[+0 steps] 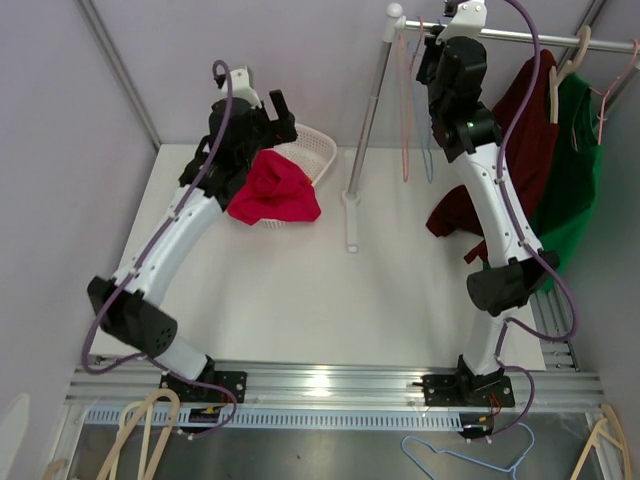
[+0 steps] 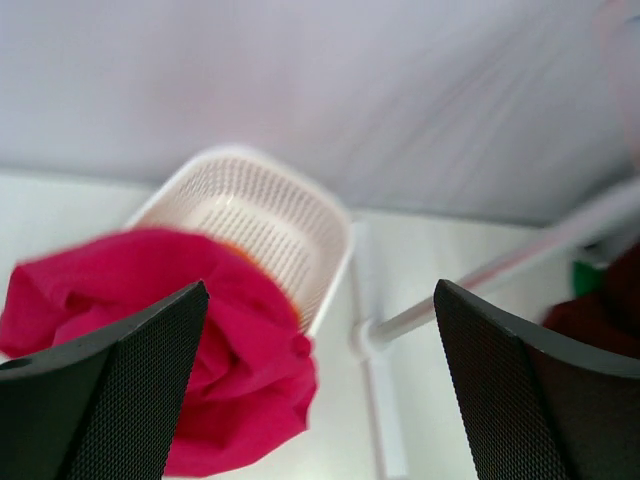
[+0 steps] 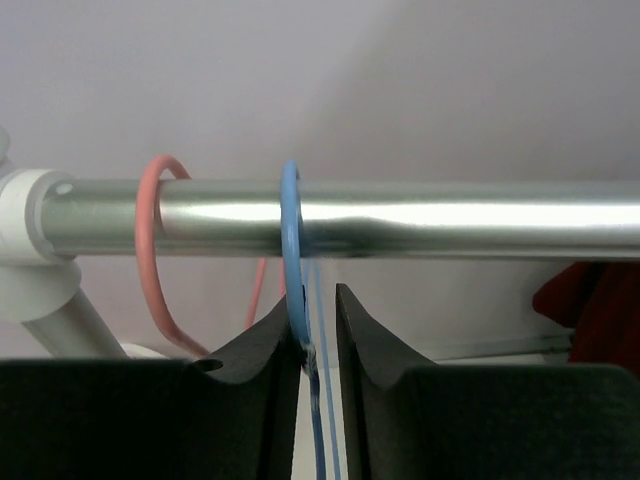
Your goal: Remove the t-shirt from the hanger
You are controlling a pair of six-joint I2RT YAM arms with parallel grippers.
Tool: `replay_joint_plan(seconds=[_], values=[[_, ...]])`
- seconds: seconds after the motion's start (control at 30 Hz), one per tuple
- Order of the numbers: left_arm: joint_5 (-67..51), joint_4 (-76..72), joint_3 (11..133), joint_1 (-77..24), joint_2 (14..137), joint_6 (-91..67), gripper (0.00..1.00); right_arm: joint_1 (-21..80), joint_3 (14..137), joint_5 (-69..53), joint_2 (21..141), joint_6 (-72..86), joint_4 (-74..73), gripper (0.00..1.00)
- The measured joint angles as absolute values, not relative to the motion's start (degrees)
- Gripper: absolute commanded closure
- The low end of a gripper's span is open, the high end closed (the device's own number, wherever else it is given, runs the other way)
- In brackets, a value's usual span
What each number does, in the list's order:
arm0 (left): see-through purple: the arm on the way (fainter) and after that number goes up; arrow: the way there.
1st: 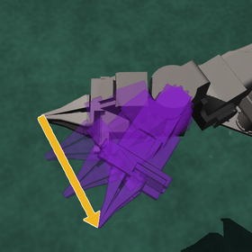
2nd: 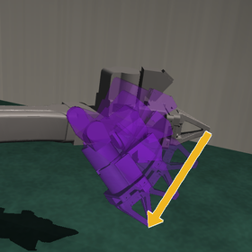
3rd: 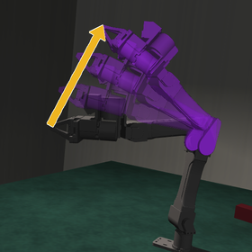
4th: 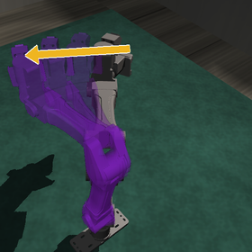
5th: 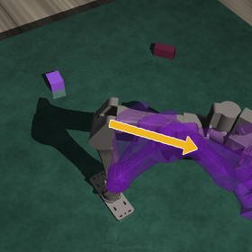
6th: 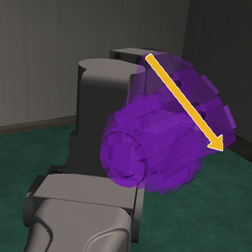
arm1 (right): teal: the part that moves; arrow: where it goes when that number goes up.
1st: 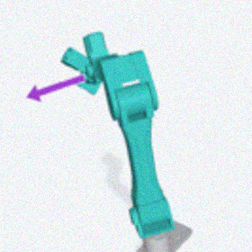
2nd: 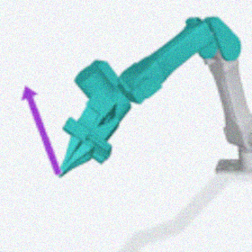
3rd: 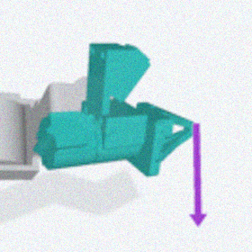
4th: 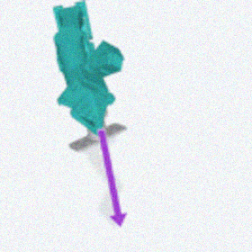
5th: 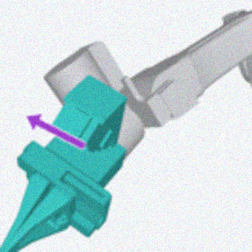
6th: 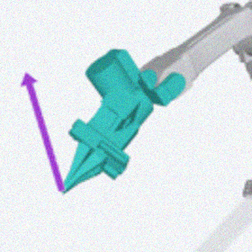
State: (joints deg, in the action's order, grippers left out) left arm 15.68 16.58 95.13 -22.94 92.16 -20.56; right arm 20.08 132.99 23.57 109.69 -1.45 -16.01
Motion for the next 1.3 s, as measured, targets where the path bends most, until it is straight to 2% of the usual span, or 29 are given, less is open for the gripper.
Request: replay_joint_plan(seconds=[0.17,0.27,0.43,0.63,0.83,0.9,0.93,1.03,1.3], values=[[16.32,13.61,96.14,-28.27,82.98,-15.88,0.00,19.90,128.31,26.15,102.39,-0.19,-21.39,0.76],[20.43,12.10,97.58,-31.94,81.73,-10.48,0.00,18.44,126.61,26.52,96.75,1.85,-25.87,0.70],[25.28,10.87,100.29,-40.40,84.75,-2.00,0.00,13.19,126.67,26.83,89.67,4.45,-31.55,0.41],[26.37,11.33,103.39,-44.91,88.62,2.85,0.00,7.88,127.24,26.33,88.07,5.76,-37.74,0.42],[26.83,10.46,105.47,-46.17,88.84,5.56,0.01,-0.10,131.35,22.35,93.65,7.16,-45.84,0.40],[26.83,10.02,105.56,-46.39,88.84,6.11,0.00,-0.95,131.35,22.02,94.85,7.25,-47.33,0.36],[26.85,9.93,105.56,-46.50,88.84,6.37,0.00,-1.21,131.35,21.96,95.33,7.25,-48.01,0.29],[26.87,9.82,105.56,-46.70,88.84,6.79,0.01,-1.85,131.35,21.47,96.12,7.03,-49.25,0.24],[26.87,7.49,104.18,-47.03,88.84,7.79,0.00,-3.97,131.92,22.59,96.64,6.15,-49.84,0.28]])
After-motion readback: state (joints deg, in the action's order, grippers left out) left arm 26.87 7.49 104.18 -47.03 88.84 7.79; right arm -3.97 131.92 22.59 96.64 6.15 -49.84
